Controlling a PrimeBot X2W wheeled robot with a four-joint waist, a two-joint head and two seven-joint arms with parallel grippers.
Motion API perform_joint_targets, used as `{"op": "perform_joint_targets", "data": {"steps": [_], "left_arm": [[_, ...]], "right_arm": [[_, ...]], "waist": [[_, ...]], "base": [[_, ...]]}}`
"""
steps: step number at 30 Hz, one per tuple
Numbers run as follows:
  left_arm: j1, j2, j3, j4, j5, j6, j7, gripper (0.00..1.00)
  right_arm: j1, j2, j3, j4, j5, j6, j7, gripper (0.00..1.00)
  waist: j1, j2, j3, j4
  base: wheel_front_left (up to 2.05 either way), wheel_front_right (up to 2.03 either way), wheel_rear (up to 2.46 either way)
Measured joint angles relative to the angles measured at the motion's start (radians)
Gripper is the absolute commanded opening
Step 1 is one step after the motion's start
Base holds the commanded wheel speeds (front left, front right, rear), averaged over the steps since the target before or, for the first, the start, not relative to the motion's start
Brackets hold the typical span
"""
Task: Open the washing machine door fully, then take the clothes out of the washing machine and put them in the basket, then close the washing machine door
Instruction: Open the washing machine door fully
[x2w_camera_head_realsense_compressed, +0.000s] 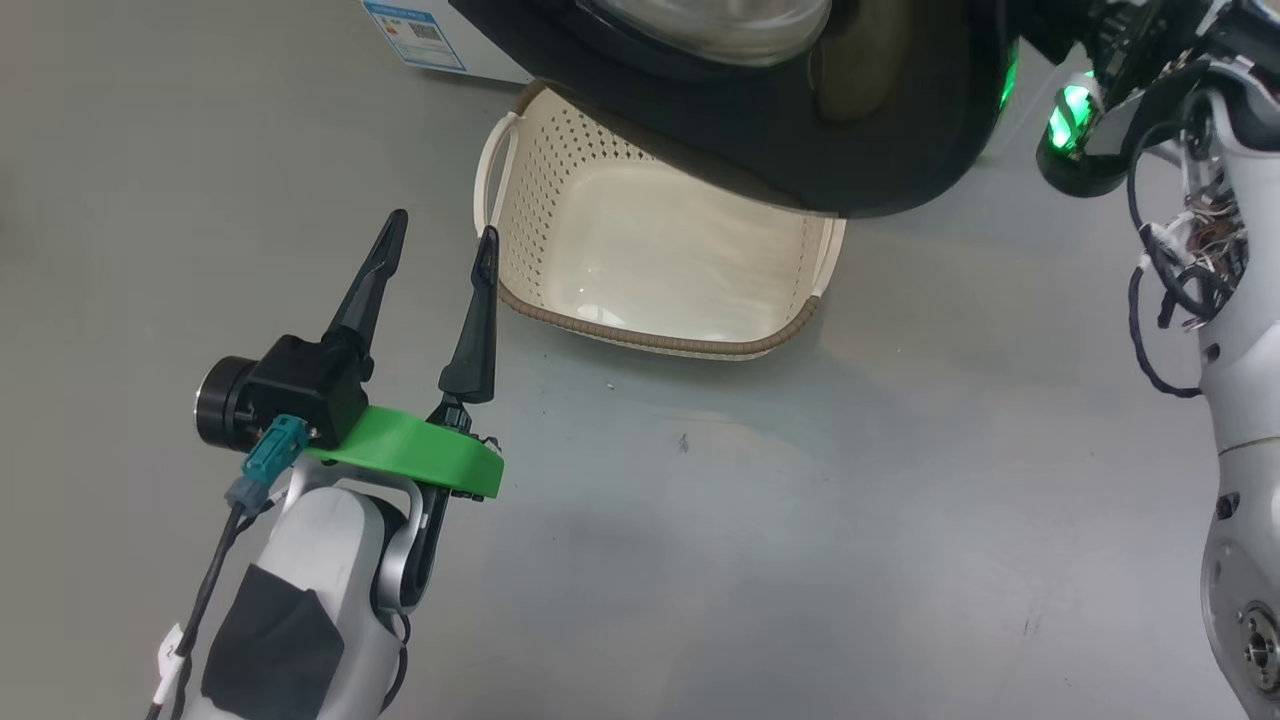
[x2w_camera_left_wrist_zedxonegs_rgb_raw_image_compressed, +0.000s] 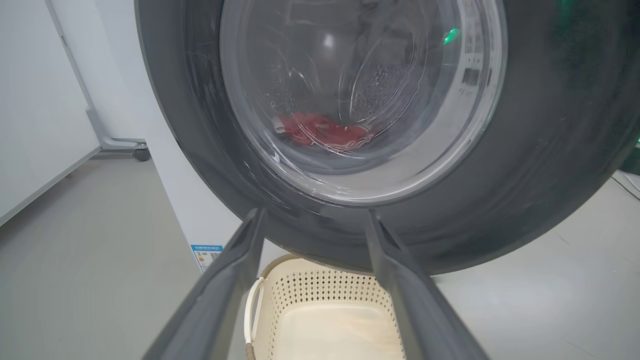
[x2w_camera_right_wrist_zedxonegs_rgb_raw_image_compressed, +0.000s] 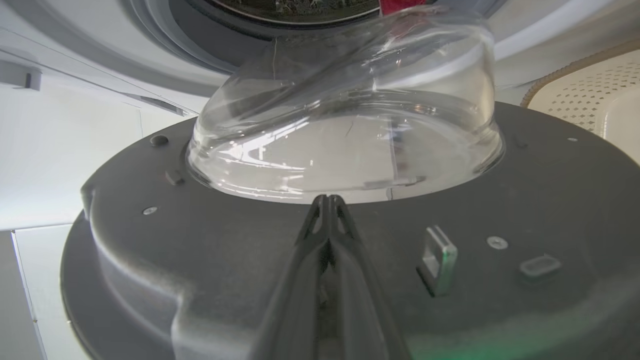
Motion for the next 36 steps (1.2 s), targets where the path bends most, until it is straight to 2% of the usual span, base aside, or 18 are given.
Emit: {"op": "perform_joint_targets", "data": {"steps": [18, 36], "left_arm": [[0.057, 0.0, 0.015, 0.046, 0.002, 0.002, 0.0, 1.0], [0.125, 0.0, 0.002, 0.088, 0.002, 0.002, 0.0, 1.0]], "right_arm": [[0.192, 0.058, 0.066, -0.047, 0.035, 0.017, 0.087, 0.0], [0.338, 0.078, 0.161, -0.086, 0.065, 0.021, 0.112, 0.0]], "waist": [[0.0, 0.0, -0.109, 0.006], [0.0, 0.0, -0.213, 0.065]], "base": [[0.0, 0.0, 0.0], [0.0, 0.0, 0.0]]}}
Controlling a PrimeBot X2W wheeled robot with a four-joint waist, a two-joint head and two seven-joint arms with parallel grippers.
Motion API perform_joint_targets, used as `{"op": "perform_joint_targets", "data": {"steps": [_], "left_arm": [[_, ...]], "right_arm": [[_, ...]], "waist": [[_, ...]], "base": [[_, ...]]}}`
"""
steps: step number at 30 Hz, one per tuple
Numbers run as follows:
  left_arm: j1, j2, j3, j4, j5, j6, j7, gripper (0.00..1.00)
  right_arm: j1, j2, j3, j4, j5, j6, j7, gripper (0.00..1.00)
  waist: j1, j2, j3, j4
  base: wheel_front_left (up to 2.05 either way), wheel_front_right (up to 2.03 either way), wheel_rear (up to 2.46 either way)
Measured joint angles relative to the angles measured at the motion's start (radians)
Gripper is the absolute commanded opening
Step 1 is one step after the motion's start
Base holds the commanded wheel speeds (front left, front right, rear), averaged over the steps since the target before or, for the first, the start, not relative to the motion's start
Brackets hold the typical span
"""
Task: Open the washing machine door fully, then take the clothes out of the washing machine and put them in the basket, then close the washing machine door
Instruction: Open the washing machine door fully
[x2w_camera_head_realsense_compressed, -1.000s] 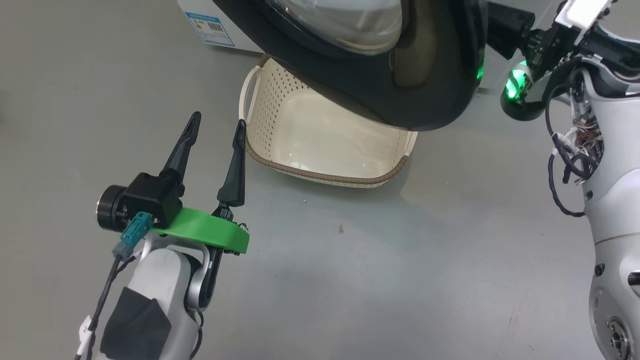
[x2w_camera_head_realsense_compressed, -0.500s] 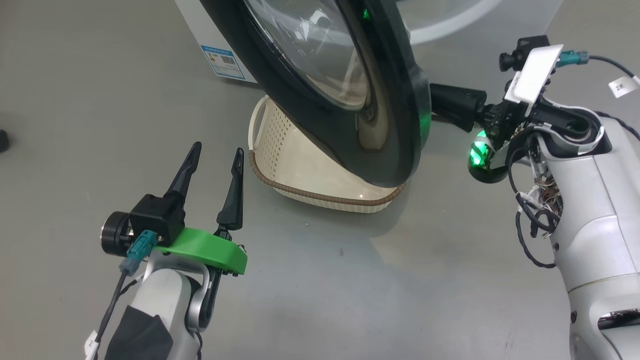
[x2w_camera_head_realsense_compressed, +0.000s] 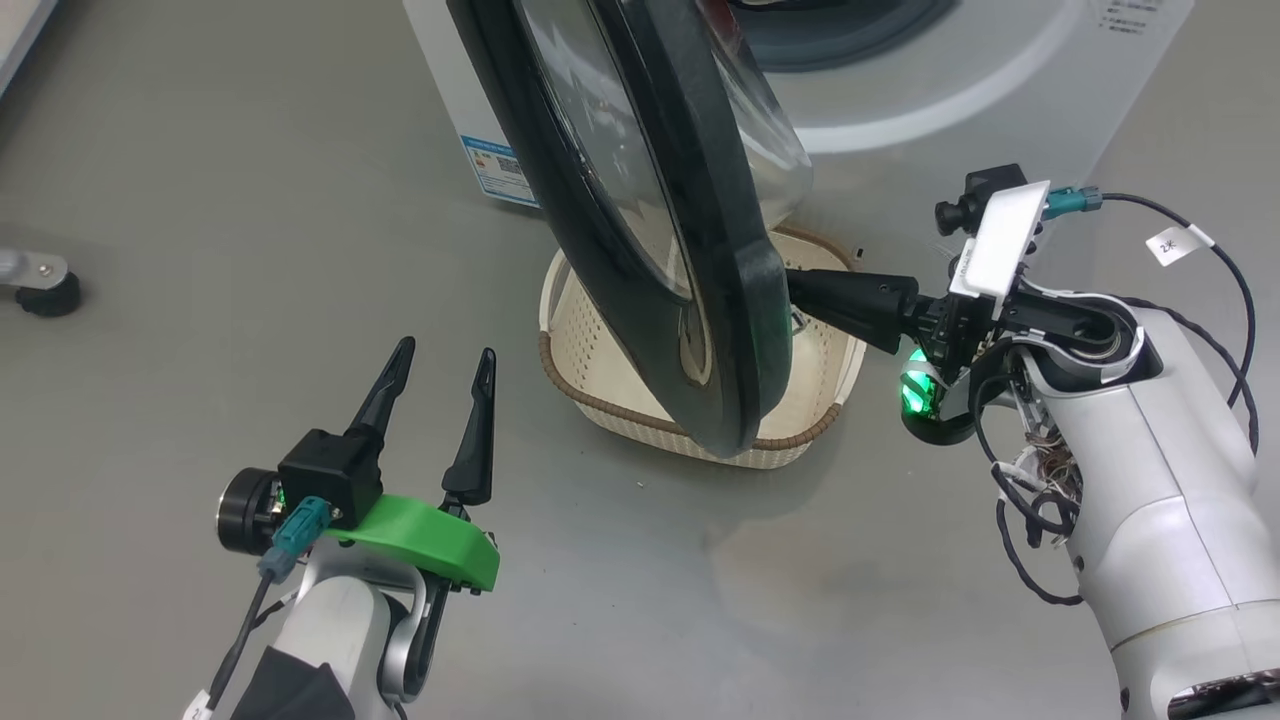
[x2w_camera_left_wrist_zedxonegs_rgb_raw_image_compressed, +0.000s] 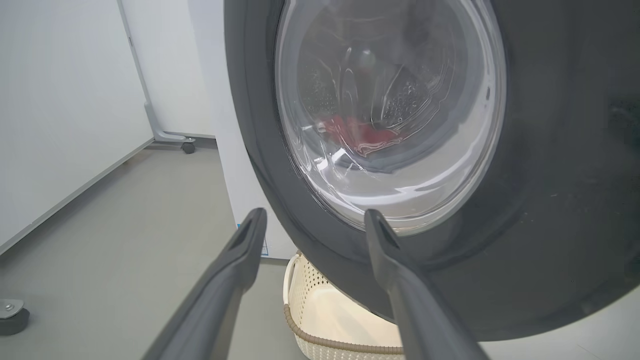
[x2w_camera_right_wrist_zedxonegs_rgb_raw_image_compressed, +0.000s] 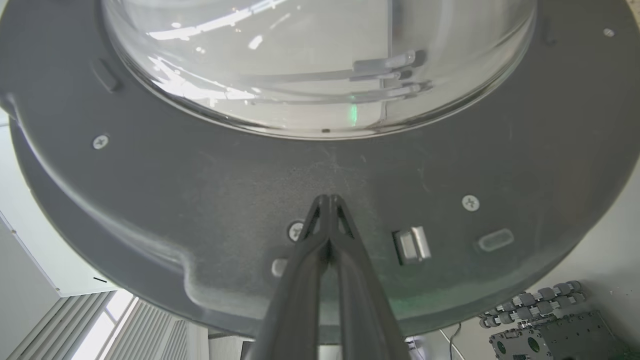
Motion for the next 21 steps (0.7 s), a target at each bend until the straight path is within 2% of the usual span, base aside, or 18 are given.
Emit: {"op": "perform_joint_targets", "data": {"steps": [3, 11, 21], "left_arm": [[0.004, 0.0, -0.002, 0.002, 0.0, 0.0, 0.0, 1.0], [0.02, 0.0, -0.007, 0.009, -0.014, 0.0, 0.0, 1.0], [0.026, 0.0, -0.015, 0.012, -0.021, 0.006, 0.0, 1.0]], "right_arm": [[0.017, 0.001, 0.021, -0.01, 0.007, 0.0, 0.0, 0.0], [0.066, 0.001, 0.113, -0.047, 0.11, 0.0, -0.009, 0.0], [0.103, 0.0, 0.205, -0.084, 0.171, 0.0, -0.068, 0.0]], "waist": [[0.0, 0.0, -0.009, 0.016], [0.0, 0.0, -0.03, 0.06], [0.0, -0.0001, -0.049, 0.114]], "base": [[0.0, 0.0, 0.0], [0.0, 0.0, 0.0], [0.0, 0.0, 0.0]]}}
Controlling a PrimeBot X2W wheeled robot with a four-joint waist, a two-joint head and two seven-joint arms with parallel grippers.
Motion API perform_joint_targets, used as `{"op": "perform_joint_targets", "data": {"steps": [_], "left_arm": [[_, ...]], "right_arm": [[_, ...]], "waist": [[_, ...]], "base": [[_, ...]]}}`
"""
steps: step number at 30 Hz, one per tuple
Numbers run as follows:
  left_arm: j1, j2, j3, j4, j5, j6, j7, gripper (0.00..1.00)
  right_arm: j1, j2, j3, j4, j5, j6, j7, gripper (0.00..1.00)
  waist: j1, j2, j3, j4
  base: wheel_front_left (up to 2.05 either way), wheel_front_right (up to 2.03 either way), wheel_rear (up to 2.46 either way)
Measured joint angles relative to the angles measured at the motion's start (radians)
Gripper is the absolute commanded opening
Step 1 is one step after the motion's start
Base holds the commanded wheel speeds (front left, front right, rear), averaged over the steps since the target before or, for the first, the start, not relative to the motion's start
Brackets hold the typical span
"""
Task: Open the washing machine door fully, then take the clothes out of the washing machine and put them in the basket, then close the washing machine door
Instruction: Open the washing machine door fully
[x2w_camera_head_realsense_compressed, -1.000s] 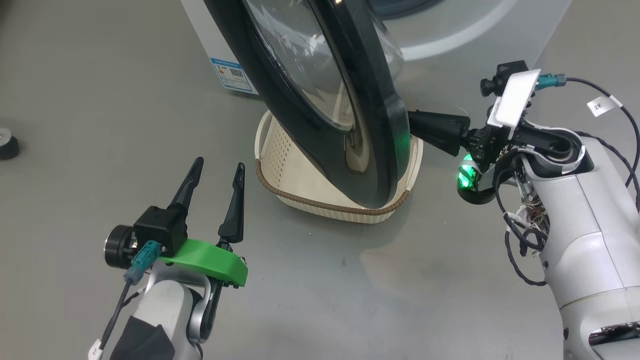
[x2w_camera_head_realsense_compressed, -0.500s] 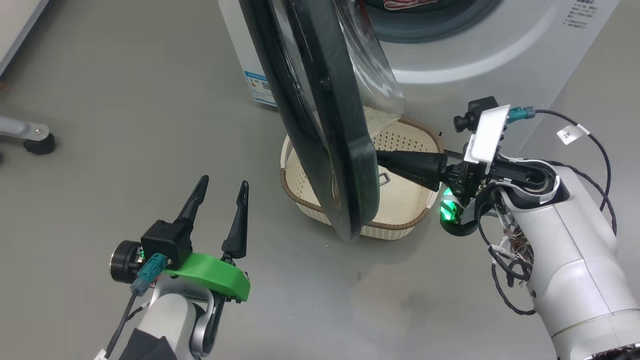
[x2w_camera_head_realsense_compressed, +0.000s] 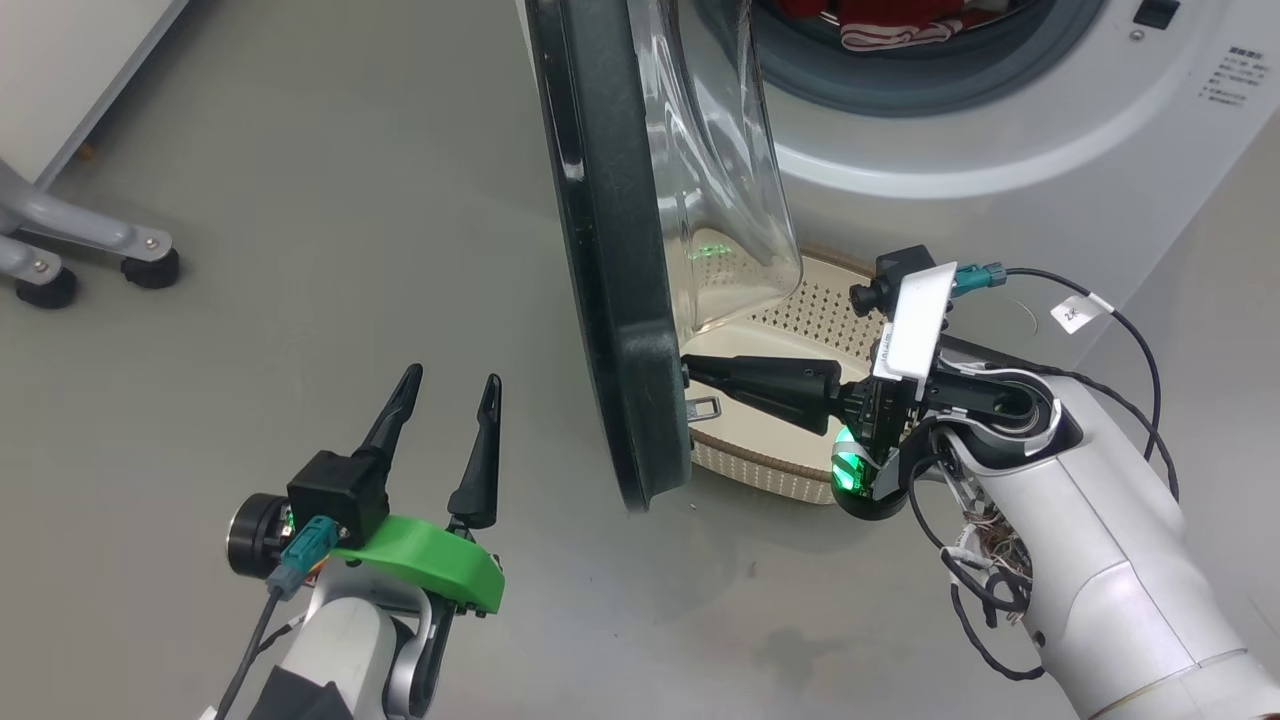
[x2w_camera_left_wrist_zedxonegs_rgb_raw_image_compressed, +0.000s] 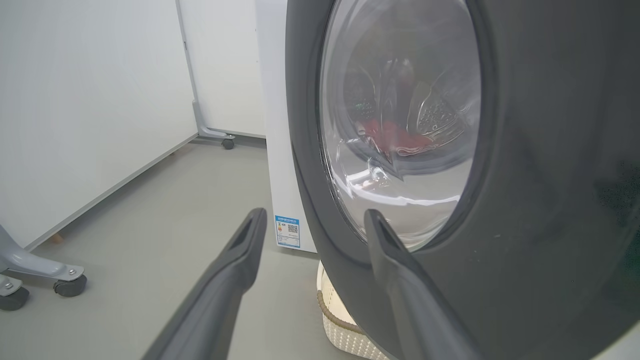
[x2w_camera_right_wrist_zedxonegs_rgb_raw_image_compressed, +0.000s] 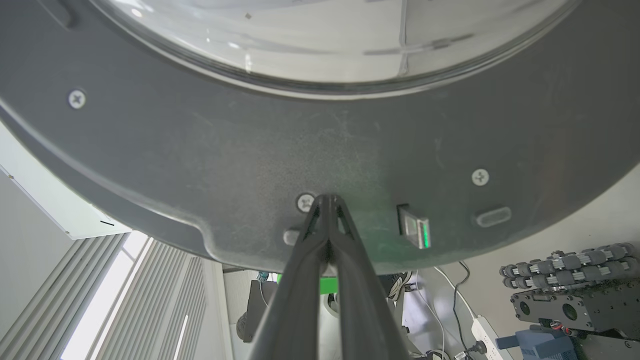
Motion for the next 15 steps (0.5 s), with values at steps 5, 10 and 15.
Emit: {"op": "perform_joint_targets", "data": {"steps": [5, 10, 15], "left_arm": [[0.01, 0.001, 0.005, 0.0, 0.0, 0.002, 0.0, 1.0], [0.011, 0.001, 0.005, 0.0, 0.0, 0.008, 0.0, 1.0], [0.013, 0.001, 0.005, 0.0, 0.0, 0.01, 0.0, 1.0]], "right_arm": [[0.009, 0.0, 0.05, -0.019, 0.025, 0.0, -0.032, 0.0], [0.018, 0.003, 0.07, -0.028, 0.047, 0.0, -0.073, 0.0], [0.04, 0.004, 0.057, -0.042, 0.071, 0.0, -0.119, 0.0]], "waist": [[0.0, 0.0, -0.008, 0.019], [0.0, 0.0, -0.011, 0.023], [0.0, 0.0, -0.016, 0.021]], "base": [[0.0, 0.0, 0.0], [0.0, 0.0, 0.0], [0.0, 0.0, 0.0]]}}
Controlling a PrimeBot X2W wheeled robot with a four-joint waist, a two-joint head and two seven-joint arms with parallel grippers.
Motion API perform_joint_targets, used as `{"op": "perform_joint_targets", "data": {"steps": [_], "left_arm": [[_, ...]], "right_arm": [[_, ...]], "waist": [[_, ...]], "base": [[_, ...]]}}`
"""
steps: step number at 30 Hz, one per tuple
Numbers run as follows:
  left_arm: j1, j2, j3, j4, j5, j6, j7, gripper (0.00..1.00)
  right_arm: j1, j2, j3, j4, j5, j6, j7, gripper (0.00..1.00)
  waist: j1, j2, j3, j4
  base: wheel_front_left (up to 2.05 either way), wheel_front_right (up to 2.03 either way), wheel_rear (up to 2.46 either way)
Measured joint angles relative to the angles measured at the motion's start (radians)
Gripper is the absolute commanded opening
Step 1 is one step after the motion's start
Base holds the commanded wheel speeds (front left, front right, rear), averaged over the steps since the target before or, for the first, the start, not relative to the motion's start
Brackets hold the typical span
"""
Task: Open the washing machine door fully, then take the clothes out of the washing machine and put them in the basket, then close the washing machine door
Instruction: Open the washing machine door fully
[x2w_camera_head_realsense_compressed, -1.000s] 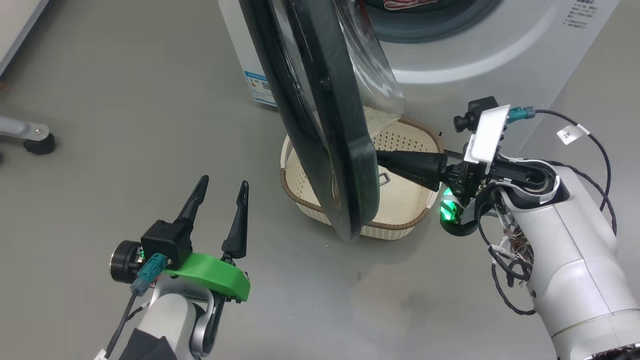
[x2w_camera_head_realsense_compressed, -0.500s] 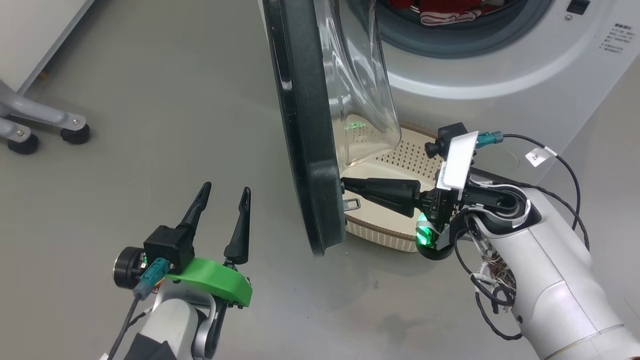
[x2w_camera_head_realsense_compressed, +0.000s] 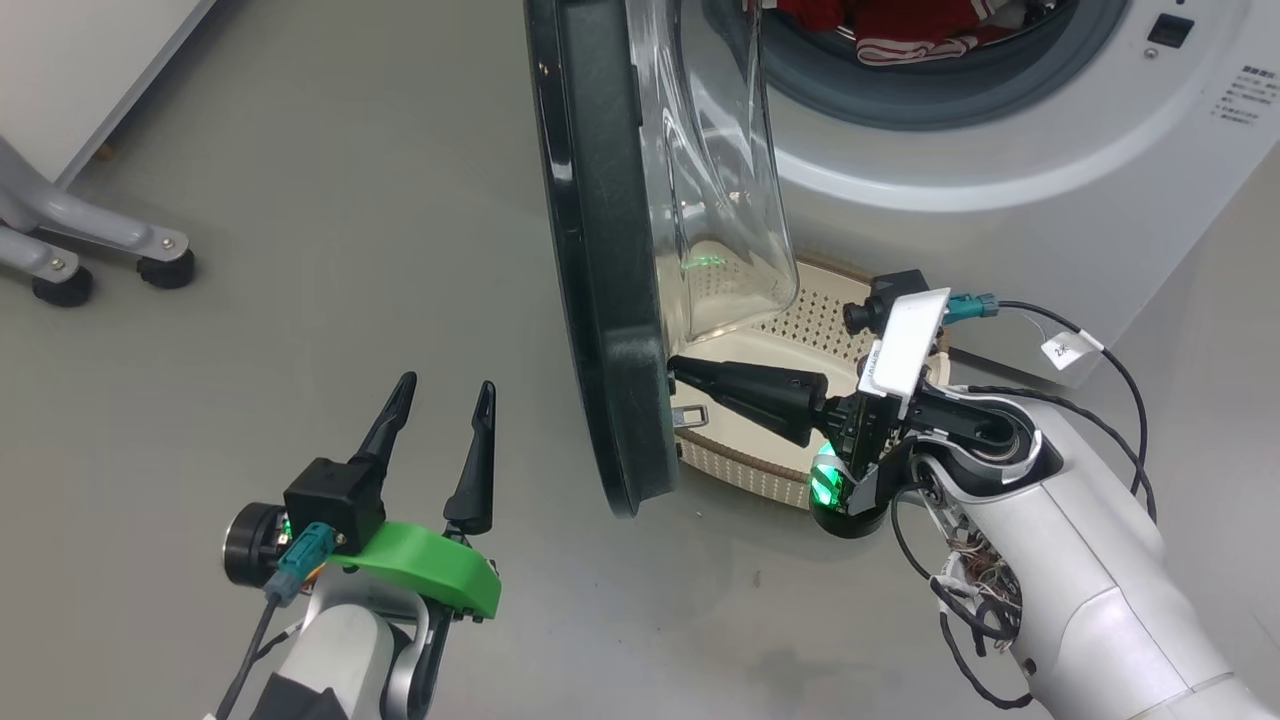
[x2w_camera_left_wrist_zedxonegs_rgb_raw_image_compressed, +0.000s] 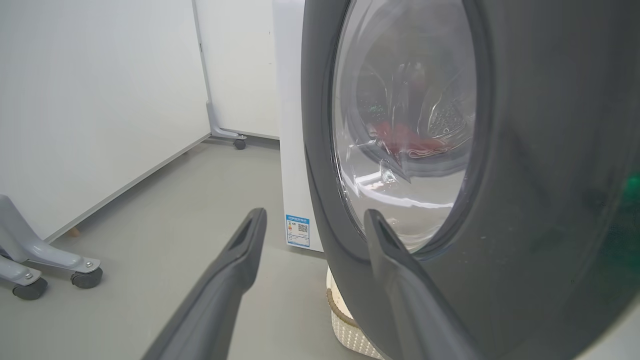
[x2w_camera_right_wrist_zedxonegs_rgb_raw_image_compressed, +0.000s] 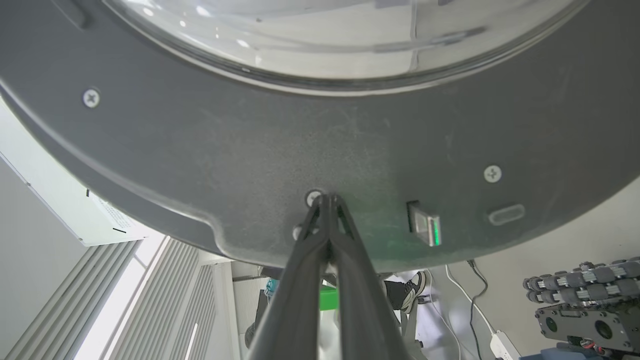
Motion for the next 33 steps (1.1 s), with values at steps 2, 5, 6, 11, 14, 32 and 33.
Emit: {"op": "perform_joint_targets", "data": {"steps": [2, 5, 6, 11, 14, 32, 33], "left_arm": [[0.002, 0.0, 0.002, 0.0, 0.0, 0.0, 0.0, 1.0], [0.009, 0.0, 0.009, 0.0, 0.0, 0.001, 0.0, 1.0], [0.013, 0.0, 0.012, 0.0, 0.0, 0.001, 0.0, 1.0], [0.02, 0.001, 0.018, 0.0, 0.0, 0.002, 0.0, 1.0], [0.021, 0.0, 0.019, 0.0, 0.0, 0.009, 0.0, 1.0], [0.047, 0.004, 0.034, 0.011, -0.002, 0.014, 0.0, 1.0], [0.047, 0.006, 0.034, 0.012, -0.005, 0.018, 0.0, 1.0]], "right_arm": [[0.013, 0.002, -0.02, -0.013, 0.012, 0.0, -0.025, 0.0], [0.03, 0.002, -0.057, -0.037, 0.035, 0.0, -0.062, 0.0], [0.038, 0.003, -0.073, -0.046, 0.035, 0.0, -0.085, 0.0], [0.064, 0.003, -0.134, -0.075, 0.022, 0.0, -0.165, 0.92], [0.094, 0.004, -0.179, -0.098, -0.018, 0.0, -0.229, 1.0], [0.313, -0.143, -0.197, -0.219, -0.624, 0.0, -0.744, 1.0], [0.318, -0.149, -0.192, -0.219, -0.659, 0.0, -0.778, 1.0]], "waist": [[0.0, 0.0, -0.002, -0.002], [0.0, 0.0, -0.007, -0.007], [0.0, 0.0, -0.009, -0.009], [0.0, 0.0, -0.017, -0.023], [0.0, 0.0, -0.022, -0.033], [0.0, 0.0, -0.055, -0.075], [0.0, 0.0, -0.057, -0.077]], "base": [[0.0, 0.0, 0.0], [0.0, 0.0, 0.0], [0.0, 0.0, 0.0], [0.0, 0.0, 0.0], [0.0, 0.0, 0.0], [0.0, 0.0, 0.0], [0.0, 0.0, 0.0]]}}
